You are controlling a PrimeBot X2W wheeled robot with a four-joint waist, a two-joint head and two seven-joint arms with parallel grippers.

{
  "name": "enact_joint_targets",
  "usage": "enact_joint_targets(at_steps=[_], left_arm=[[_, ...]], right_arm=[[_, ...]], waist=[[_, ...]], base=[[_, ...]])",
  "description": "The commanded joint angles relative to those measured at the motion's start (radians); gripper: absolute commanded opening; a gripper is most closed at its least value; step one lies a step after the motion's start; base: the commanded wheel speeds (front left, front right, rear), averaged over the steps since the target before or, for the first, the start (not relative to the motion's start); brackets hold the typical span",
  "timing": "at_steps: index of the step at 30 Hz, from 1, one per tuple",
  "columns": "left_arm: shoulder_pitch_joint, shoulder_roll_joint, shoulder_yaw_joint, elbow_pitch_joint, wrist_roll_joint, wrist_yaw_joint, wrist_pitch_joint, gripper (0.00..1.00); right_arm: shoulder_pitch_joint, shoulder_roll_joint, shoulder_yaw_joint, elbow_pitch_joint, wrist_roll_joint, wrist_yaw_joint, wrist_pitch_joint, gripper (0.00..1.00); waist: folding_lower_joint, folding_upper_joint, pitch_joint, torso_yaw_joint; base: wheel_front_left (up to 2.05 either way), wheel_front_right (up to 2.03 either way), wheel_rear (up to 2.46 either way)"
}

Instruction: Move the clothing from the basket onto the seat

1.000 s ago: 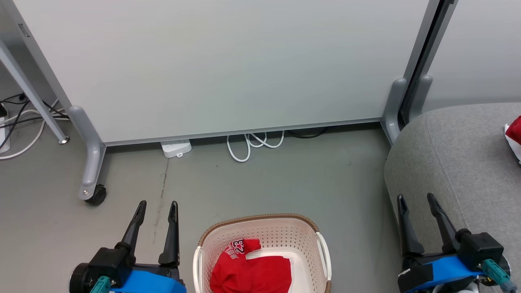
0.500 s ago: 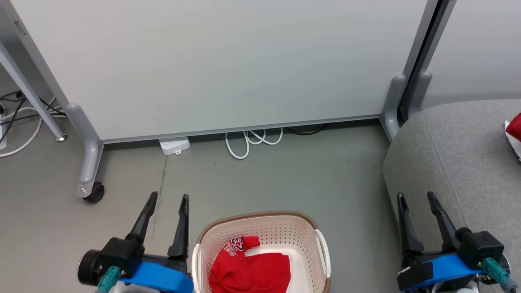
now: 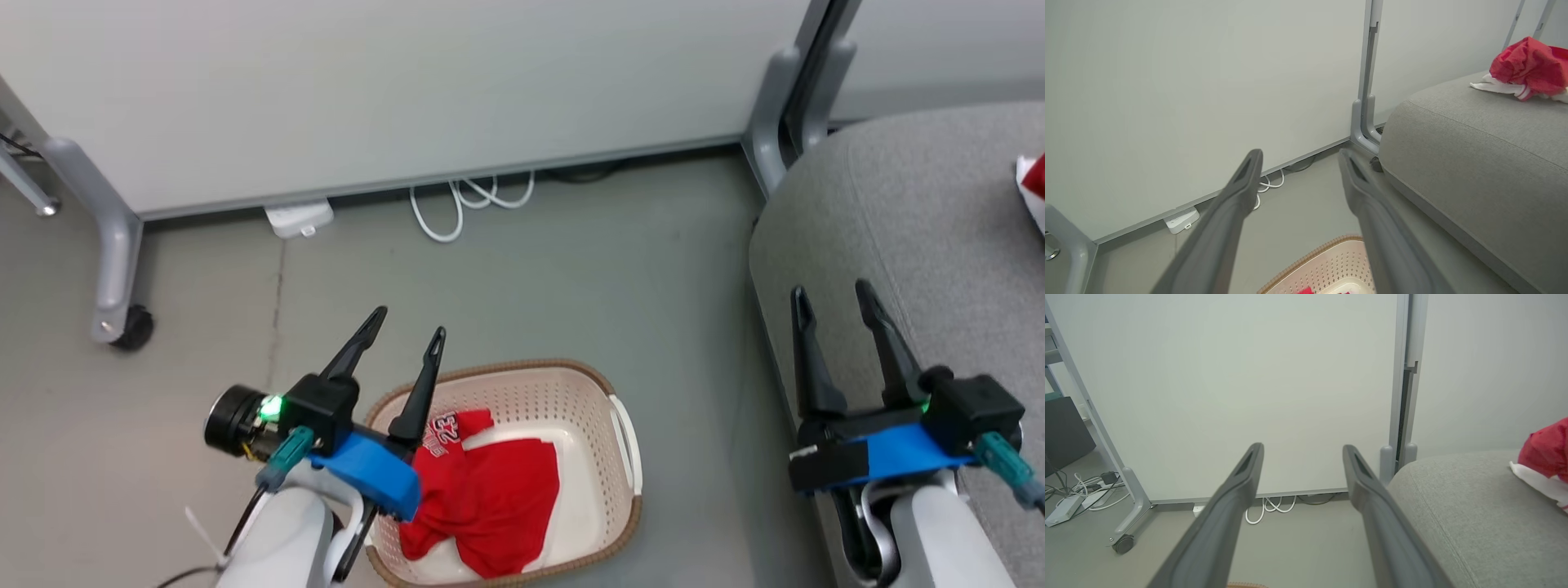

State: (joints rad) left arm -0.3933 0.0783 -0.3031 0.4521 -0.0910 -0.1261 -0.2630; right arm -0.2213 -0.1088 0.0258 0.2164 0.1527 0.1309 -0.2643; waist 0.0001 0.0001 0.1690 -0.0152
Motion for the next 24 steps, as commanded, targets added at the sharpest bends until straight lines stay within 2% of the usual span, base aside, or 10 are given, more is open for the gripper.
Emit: enact_joint_targets(at_steps=[1,14,24], left_arm=[[-0.032,0.011,-0.013,0.016,0.007,-0.003,-0.003,1.0],[-0.294,0.102,-0.329,0.263,-0.036,-0.006,-0.003,1.0],[-0.463,0.152,-0.56,0.445,-0.09,-0.005,-0.003,1.0]], right_arm=[[-0.026,-0.006,0.007,-0.007,0.01,0.0,0.0,1.0],[-0.24,-0.012,0.024,-0.047,0.028,0.0,0.0,1.0],[-0.352,0.001,0.044,-0.073,0.031,0.0,0.0,1.0]], waist=[[-0.0001,-0.0001,0.066,-0.036],[-0.0001,-0.0001,0.324,-0.116],[-0.0001,-0.0001,0.501,-0.16]], base=[[0.0,0.0,0.0],[0.0,0.0,0.0],[0.0,0.0,0.0]])
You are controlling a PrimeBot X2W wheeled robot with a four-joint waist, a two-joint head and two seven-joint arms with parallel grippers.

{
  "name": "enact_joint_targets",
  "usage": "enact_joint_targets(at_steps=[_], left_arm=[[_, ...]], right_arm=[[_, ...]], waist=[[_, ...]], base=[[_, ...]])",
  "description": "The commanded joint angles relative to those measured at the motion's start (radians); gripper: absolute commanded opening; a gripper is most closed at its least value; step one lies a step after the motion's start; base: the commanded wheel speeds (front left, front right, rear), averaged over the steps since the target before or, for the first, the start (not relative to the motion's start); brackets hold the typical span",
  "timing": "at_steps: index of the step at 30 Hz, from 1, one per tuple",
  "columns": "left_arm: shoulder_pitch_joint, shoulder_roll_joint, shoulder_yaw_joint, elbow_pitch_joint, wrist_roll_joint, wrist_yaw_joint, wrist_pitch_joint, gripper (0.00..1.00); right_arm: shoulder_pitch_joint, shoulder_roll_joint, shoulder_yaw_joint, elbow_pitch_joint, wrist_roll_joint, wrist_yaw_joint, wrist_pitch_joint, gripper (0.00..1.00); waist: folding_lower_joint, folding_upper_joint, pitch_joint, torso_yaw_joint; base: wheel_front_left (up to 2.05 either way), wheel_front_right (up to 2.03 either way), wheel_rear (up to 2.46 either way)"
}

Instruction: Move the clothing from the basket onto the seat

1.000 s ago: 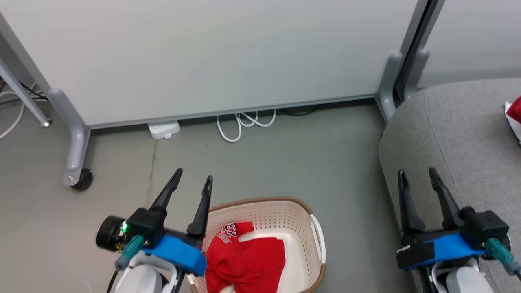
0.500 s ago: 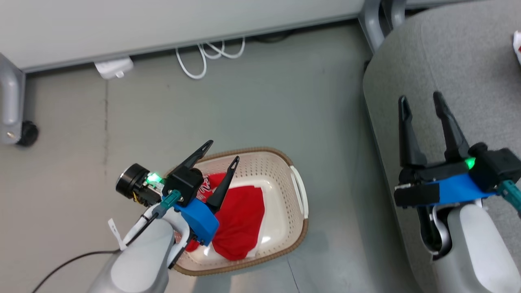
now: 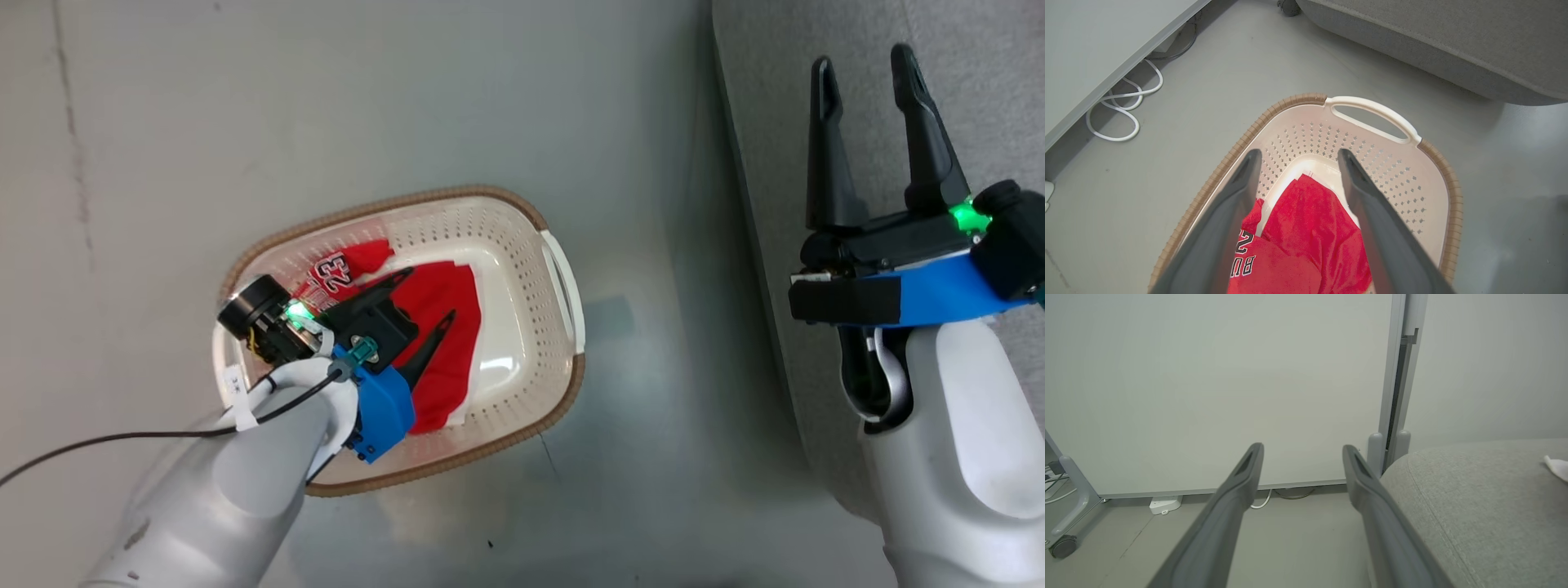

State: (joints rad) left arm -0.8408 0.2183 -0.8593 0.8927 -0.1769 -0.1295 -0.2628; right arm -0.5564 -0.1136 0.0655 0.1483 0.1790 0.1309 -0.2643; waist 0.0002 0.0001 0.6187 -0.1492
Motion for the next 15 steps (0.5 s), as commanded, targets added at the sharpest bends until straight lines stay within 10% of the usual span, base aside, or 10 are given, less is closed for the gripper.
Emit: enact_joint_targets(at_steps=[1,15], left_arm=[[-0.029,0.017,-0.026,0.022,-0.01,-0.001,-0.003,1.0],[-0.183,0.052,-0.275,0.232,-0.089,0.0,0.026,1.0]], right_arm=[[-0.026,0.006,0.006,-0.008,0.004,0.0,0.0,1.0],[-0.129,0.02,0.021,-0.046,0.003,0.0,0.0,1.0]], waist=[[-0.0002,-0.0001,0.067,-0.031],[-0.0002,-0.0001,0.248,-0.076]], base=[[0.0,0.0,0.0],[0.0,0.0,0.0]])
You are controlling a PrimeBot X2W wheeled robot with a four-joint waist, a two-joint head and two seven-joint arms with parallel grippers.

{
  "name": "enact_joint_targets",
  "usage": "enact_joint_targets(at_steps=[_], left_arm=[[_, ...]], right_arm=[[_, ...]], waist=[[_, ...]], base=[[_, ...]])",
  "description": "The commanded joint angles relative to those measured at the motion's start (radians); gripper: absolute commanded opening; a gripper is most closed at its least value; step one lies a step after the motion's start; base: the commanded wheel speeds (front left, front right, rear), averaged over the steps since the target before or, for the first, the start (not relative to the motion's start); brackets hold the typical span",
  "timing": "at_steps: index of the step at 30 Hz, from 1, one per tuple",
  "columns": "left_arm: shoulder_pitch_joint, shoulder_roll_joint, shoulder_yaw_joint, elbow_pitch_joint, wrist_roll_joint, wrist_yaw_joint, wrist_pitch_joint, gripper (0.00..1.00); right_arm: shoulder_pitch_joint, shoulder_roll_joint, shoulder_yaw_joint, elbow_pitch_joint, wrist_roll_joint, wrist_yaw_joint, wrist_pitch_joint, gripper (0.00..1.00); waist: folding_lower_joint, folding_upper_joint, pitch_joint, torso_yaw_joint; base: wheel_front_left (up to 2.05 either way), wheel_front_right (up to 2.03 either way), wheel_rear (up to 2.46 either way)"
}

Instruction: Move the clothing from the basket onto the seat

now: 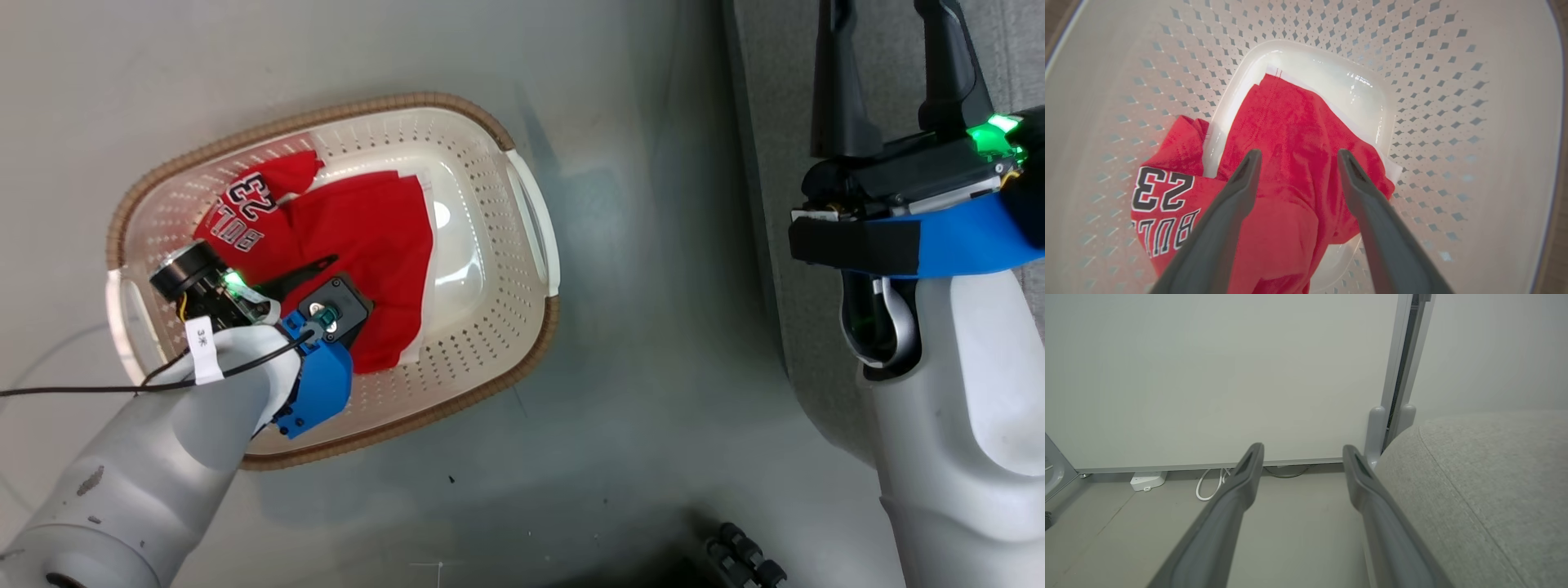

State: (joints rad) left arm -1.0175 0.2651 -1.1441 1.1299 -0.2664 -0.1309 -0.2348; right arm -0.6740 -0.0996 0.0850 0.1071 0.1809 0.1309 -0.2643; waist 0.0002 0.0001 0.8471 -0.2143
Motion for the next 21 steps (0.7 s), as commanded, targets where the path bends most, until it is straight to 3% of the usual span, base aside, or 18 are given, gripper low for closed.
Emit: enact_joint_targets(at_steps=[1,9,21], left_arm=[[-0.017,0.006,-0.007,0.004,-0.002,0.001,0.003,1.0],[-0.087,0.02,-0.105,0.08,0.002,0.001,0.086,1.0],[-0.144,0.016,-0.134,0.12,0.032,0.001,0.183,1.0]], right_arm=[[-0.016,0.007,0.0,-0.007,0.0,0.0,0.0,1.0],[-0.054,0.017,-0.003,-0.026,-0.002,0.0,0.0,1.0],[-0.074,0.029,-0.013,-0.052,-0.005,0.0,0.0,1.0]], waist=[[-0.0002,-0.0001,0.031,-0.013],[-0.0002,-0.0001,0.111,-0.022],[-0.0002,-0.0001,0.186,-0.038]], base=[[0.0,0.0,0.0],[0.0,0.0,0.0],[0.0,0.0,0.0]])
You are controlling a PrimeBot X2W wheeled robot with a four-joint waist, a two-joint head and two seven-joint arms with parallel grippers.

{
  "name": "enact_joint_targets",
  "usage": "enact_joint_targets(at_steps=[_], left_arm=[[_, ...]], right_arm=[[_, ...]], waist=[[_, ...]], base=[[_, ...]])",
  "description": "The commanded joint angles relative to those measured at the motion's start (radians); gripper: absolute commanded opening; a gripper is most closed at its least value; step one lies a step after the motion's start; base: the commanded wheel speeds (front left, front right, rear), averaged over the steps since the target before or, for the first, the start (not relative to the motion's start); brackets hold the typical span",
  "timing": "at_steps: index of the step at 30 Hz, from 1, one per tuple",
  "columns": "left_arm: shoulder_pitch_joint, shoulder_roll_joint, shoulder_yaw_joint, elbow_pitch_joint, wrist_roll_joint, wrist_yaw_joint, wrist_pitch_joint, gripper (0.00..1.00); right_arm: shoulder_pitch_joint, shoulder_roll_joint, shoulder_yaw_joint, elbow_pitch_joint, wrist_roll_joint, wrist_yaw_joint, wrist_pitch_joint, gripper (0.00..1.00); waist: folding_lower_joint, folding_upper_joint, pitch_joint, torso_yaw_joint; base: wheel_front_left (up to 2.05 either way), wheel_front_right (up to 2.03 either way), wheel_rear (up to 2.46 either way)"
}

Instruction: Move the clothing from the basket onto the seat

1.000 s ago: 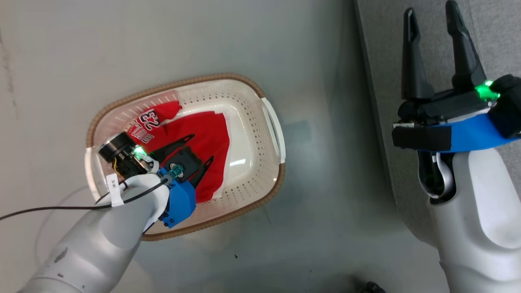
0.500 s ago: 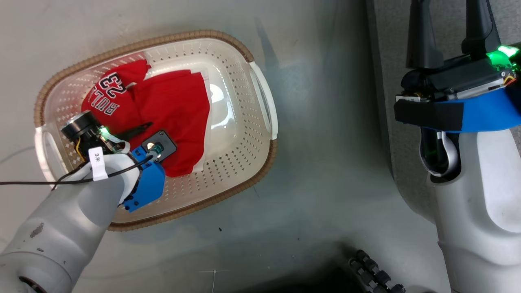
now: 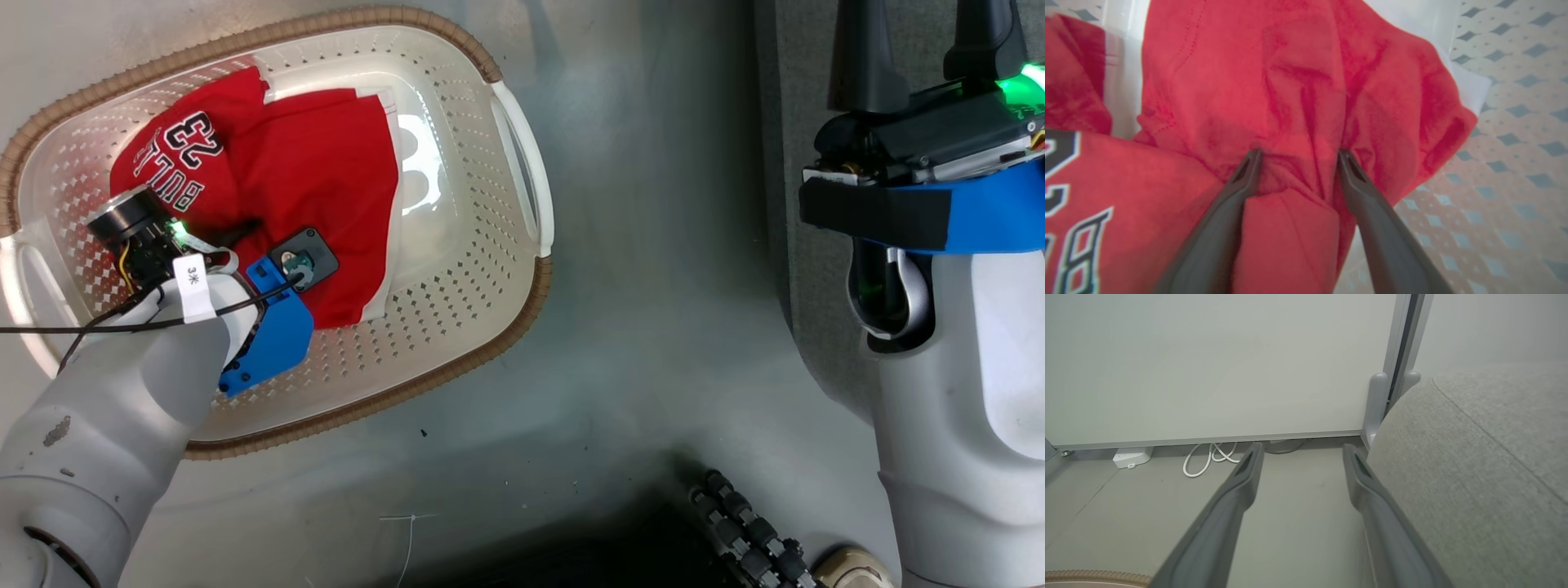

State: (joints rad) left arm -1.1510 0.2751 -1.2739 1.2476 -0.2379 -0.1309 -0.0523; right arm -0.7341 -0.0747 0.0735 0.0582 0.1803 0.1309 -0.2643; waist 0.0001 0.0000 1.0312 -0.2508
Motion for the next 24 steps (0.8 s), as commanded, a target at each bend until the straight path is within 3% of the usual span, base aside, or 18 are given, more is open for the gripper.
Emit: enact_joint_targets(at_steps=[1,6,7,8,9,24], left_arm=[[-0.013,0.005,-0.005,0.004,0.003,0.001,0.008,1.0],[-0.019,0.002,-0.007,0.014,0.012,0.001,0.043,0.97],[-0.021,0.002,-0.007,0.016,0.012,0.001,0.053,0.4],[-0.02,0.001,-0.008,0.018,0.011,0.001,0.062,0.16],[-0.02,-0.001,-0.008,0.019,0.012,0.001,0.068,0.0],[-0.014,-0.06,-0.009,0.013,-0.011,0.001,0.059,0.0]], right_arm=[[-0.014,0.005,-0.003,-0.005,-0.005,0.0,0.0,1.0],[-0.017,0.008,-0.009,-0.012,-0.008,0.0,0.0,1.0],[-0.018,0.008,-0.01,-0.013,-0.009,0.0,0.0,1.0],[-0.019,0.008,-0.011,-0.015,-0.01,0.0,0.0,1.0],[-0.019,0.009,-0.012,-0.016,-0.011,0.0,0.0,1.0],[-0.002,-0.001,-0.029,-0.007,-0.02,0.0,0.0,1.0]], waist=[[-0.0001,0.0,0.005,-0.002],[-0.0001,0.0,0.015,-0.005],[-0.0001,0.0,0.016,-0.006],[-0.0001,0.0,0.018,-0.006],[-0.0001,0.0,0.018,-0.006],[-0.0001,0.0,-0.014,0.017]], base=[[0.0,0.0,0.0],[0.0,0.0,0.0],[0.0,0.0,0.0],[0.0,0.0,0.0],[0.0,0.0,0.0],[0.0,0.0,0.0]])
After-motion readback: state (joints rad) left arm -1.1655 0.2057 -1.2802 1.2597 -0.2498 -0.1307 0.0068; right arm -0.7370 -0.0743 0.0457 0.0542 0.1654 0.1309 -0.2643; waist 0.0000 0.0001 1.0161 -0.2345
